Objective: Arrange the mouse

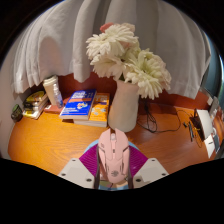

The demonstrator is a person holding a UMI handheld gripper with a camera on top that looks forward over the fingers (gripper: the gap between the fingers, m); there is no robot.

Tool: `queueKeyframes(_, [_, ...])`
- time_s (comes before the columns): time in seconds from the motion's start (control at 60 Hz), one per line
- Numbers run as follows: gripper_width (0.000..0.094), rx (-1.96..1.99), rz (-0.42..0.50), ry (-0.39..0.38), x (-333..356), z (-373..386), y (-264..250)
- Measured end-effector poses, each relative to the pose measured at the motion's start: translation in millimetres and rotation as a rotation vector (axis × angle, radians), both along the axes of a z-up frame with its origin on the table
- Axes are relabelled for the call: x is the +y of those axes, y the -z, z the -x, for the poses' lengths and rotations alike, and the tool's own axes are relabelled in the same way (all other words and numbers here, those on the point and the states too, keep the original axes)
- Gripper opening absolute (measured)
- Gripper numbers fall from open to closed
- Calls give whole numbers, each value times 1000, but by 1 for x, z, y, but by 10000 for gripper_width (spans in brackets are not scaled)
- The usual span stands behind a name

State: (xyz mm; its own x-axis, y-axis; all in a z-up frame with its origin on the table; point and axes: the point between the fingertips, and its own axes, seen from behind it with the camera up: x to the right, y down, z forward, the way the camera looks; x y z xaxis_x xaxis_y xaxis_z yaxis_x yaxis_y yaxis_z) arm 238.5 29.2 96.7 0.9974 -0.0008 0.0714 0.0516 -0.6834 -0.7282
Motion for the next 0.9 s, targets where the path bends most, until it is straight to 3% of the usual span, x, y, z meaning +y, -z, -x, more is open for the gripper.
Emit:
queueKeyframes(0.267, [386,89,155,2,-4,-15,111])
queueKeyframes(0.383, [384,98,133,8,4,-17,109])
queueKeyframes(0.617, [561,105,146,3,3,-16,112])
queueKeyframes(0.733, [770,66,173,-3,1,-16,110])
queueKeyframes(0.817, [840,-9,185,-5,-6,-25,99])
queueKeyframes(0.9, [843,-2,157,2,-13,-19,72])
